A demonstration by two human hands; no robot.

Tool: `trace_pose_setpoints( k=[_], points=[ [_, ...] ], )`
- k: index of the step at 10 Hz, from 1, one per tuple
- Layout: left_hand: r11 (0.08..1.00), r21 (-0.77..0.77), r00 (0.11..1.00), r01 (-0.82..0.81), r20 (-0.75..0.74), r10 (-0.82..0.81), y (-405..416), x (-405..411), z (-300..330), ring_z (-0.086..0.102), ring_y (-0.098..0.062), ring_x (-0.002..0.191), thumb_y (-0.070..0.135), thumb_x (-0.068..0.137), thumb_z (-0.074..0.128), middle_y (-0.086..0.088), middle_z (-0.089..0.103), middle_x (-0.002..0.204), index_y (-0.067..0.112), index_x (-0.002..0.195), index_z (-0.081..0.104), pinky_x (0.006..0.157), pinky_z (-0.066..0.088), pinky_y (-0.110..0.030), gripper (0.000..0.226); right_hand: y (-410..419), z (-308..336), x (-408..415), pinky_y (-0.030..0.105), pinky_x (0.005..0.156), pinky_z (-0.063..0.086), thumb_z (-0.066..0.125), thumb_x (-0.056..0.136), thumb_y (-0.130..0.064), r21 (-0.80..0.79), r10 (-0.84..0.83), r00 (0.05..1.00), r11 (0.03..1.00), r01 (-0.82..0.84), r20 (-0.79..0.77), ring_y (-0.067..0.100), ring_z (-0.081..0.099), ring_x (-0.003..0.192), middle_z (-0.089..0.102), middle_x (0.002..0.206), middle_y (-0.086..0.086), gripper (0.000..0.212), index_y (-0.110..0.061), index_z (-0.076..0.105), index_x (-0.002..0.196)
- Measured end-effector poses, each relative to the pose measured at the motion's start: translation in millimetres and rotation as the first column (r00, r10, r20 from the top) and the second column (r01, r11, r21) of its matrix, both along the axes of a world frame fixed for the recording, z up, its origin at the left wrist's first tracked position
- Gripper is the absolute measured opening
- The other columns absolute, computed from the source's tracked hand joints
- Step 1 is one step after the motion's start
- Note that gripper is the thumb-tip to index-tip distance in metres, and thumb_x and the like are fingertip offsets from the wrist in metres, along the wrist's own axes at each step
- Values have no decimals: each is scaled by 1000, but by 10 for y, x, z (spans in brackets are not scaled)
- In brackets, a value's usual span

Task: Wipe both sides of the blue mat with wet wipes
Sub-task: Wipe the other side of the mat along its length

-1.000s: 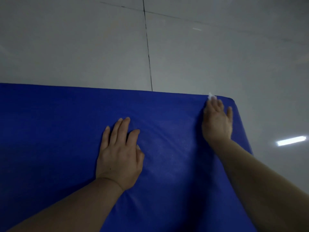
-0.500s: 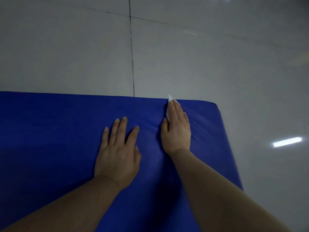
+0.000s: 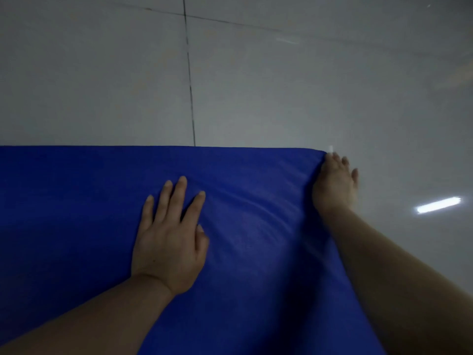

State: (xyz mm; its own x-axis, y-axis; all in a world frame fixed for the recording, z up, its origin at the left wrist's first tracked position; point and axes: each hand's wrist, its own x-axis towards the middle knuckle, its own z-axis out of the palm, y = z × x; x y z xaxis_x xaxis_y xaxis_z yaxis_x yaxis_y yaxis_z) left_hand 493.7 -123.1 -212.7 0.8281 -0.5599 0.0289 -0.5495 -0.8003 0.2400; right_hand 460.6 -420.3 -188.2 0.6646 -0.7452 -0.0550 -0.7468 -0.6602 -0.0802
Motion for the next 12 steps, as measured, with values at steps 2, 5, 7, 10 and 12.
trace_pose_setpoints(
  k=[2, 5, 7, 10, 12],
  points=[
    [1000, 13, 1000, -4, 14, 3, -17, 14, 33, 29, -34, 140, 32, 88, 29, -17, 32, 153, 11, 139, 48, 113, 13, -48, 58, 505, -61, 54, 37, 116, 3, 21, 99, -20, 38, 610, 790, 789, -613, 63, 12, 16, 144, 21, 155, -6, 50, -18, 24, 149],
    [1000, 4, 1000, -4, 5, 3, -18, 13, 28, 27, -33, 141, 33, 89, 28, -16, 30, 154, 12, 140, 48, 114, 12, -48, 58, 652, -7, -158, 42, 117, 6, 26, 99, -12, 30, 559, 827, 827, -561, 56, 16, 11, 145, 17, 157, 0, 52, -15, 21, 150],
    [1000, -4, 1000, -5, 8, 5, -34, 22, 20, 26, -33, 141, 33, 89, 28, -16, 31, 153, 12, 140, 47, 114, 10, -47, 58, 113, 8, -676, 39, 118, 3, 19, 102, -23, 49, 342, 939, 938, -343, 27, 13, 13, 145, 14, 157, -8, 50, -22, 18, 151],
    [1000, 6, 1000, -11, -16, 11, -38, 28, 32, 25, -33, 142, 34, 89, 26, -15, 29, 155, 13, 142, 46, 115, 13, -49, 60, 963, -55, -881, 35, 118, 9, 25, 97, -15, 79, 657, 752, 748, -659, 53, 14, 17, 144, 22, 155, -2, 51, -17, 24, 148],
    [1000, 2, 1000, -9, -15, 9, -40, 30, 20, 24, -32, 143, 35, 89, 25, -16, 28, 155, 12, 142, 44, 115, 11, -49, 61, 289, 2, -1183, 33, 118, -2, 12, 96, -32, 69, 134, 990, 988, -137, 47, 13, 8, 146, 7, 154, -10, 55, -24, 13, 150]
  ],
)
